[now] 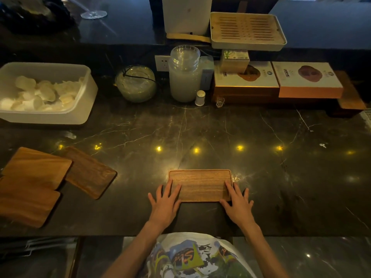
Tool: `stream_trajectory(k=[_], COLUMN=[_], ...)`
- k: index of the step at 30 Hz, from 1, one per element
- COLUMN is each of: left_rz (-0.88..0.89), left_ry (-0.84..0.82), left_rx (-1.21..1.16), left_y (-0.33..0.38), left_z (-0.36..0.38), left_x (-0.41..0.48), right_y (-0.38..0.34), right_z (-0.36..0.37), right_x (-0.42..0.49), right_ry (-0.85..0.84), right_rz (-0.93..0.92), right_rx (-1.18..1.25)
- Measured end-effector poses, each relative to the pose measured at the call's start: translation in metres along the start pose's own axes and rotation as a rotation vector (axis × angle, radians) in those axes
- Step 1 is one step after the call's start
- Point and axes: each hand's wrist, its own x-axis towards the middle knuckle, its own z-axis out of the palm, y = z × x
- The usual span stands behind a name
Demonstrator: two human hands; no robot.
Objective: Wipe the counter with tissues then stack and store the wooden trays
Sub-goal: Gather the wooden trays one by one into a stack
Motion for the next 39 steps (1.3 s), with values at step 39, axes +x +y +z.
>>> stream_trajectory(k=[39], left_rz=[-0.715], left_ry=[0.381], left_rx=[-0.471], left_y=[-0.490], left_z=[-0.277], left_x=[-0.025], right_y=[-0.566], right_z=[0.186], right_x=[0.006], right_ry=[-0.379], right_rz=[-0.382], right_rx=[0.140])
